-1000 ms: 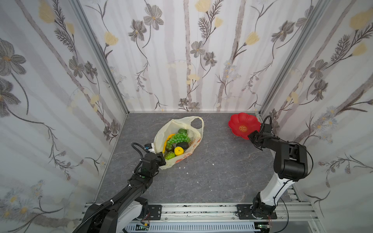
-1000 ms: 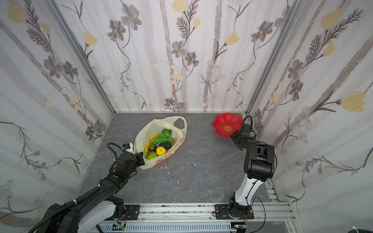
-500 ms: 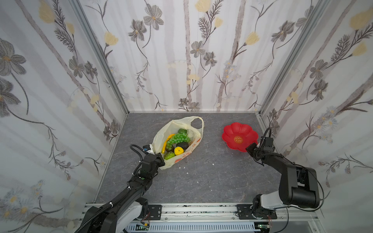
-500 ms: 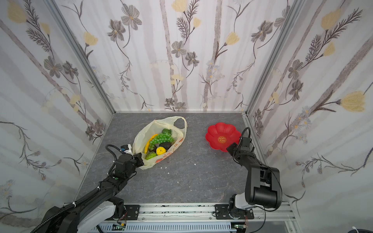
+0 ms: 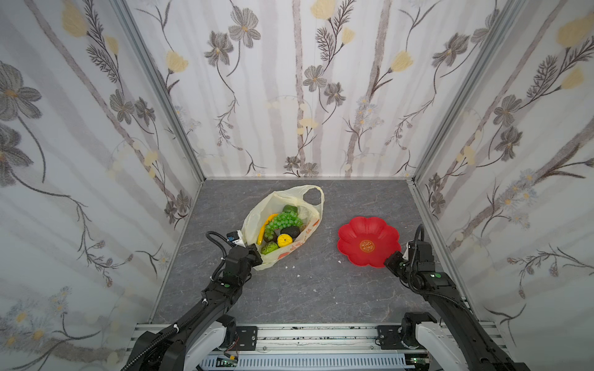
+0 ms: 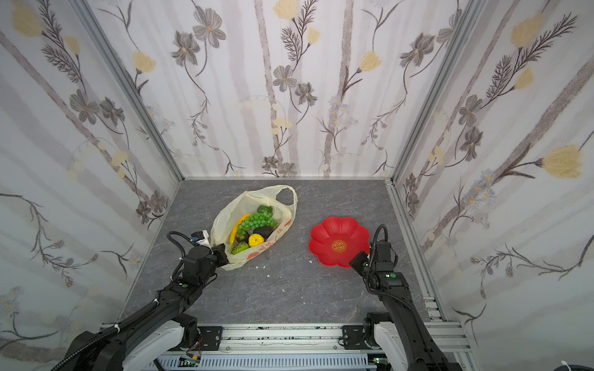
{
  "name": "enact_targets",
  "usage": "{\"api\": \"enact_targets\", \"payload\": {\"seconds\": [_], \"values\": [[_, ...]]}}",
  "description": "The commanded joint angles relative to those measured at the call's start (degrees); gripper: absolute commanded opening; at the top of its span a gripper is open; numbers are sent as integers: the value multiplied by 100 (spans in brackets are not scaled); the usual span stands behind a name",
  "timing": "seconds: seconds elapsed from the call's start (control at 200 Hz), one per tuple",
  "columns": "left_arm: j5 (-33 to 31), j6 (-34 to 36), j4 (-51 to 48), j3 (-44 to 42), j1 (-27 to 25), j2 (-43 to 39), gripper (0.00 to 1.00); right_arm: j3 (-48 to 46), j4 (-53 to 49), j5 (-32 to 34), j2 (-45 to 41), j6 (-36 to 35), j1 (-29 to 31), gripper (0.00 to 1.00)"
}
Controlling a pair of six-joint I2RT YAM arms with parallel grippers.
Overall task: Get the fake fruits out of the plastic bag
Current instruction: 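Grip the red plate rim with the right gripper and drag it nearer the robot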
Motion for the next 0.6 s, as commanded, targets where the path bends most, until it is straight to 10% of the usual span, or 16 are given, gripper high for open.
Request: {"api": "enact_targets", "payload": {"seconds": [0.0, 0.595], "values": [[-76, 8, 165, -20, 12, -18, 0, -104, -875, 115, -530, 294, 115, 0], [4, 49, 174, 32, 4, 91, 0, -239, -2869, 191, -1684, 1294, 1720, 0]]}}
